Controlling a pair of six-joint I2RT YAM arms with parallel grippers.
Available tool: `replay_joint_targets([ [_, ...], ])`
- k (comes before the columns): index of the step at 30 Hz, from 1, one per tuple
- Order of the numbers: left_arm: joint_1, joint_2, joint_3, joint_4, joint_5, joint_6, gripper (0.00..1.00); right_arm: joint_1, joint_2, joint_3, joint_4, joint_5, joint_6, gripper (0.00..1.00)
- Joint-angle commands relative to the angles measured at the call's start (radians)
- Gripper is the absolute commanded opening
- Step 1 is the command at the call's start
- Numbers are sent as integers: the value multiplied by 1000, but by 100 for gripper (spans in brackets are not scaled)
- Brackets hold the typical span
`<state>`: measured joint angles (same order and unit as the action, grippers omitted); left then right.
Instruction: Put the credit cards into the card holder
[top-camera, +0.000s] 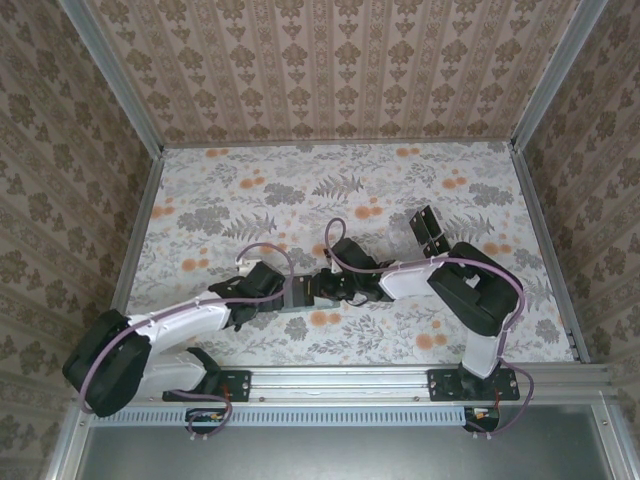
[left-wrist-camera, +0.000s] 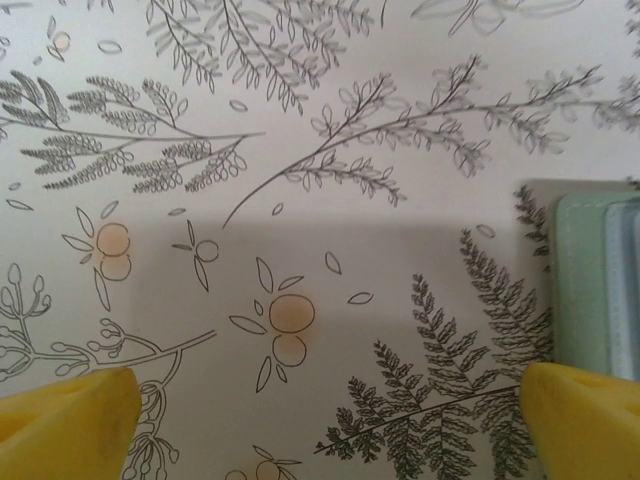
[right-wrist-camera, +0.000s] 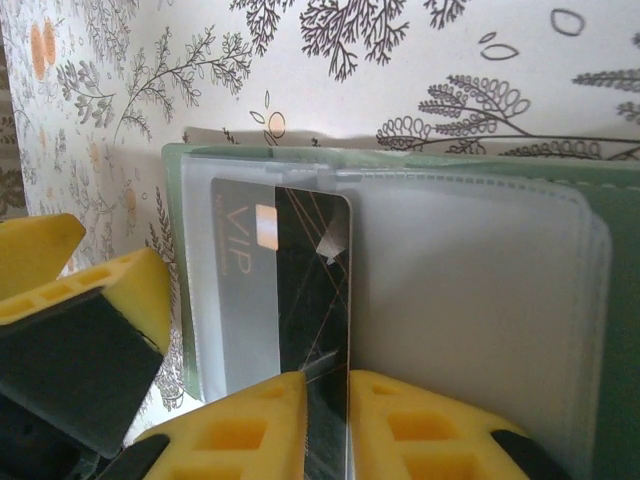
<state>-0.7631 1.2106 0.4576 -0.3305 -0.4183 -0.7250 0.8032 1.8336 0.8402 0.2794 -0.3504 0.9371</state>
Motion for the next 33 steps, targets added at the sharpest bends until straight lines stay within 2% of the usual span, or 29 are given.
replay_joint_targets([
  [1,9,20,3,-11,15,-24,100,11,29,38,-42,6,-16,16],
  [13,10,41,-7,17,36,-27,100,45,73,93,-42,-9,2,9],
  [19,9,37,-10,21,41,-23,100,58,83,101,-40,-19,9,9],
  [21,10,34,-9,21,40,-22,100,58,76,101,-47,-20,5,15],
  [25,8,7,1,7,37,-19,100,53,33,98,-83,-3,-19,35],
  [28,10,-30,12,-16,26,-17,100,48,-5,99,-115,9,-42,40],
  [33,24,-98,26,-54,12,-20,100,43,-55,108,-174,40,-78,41],
])
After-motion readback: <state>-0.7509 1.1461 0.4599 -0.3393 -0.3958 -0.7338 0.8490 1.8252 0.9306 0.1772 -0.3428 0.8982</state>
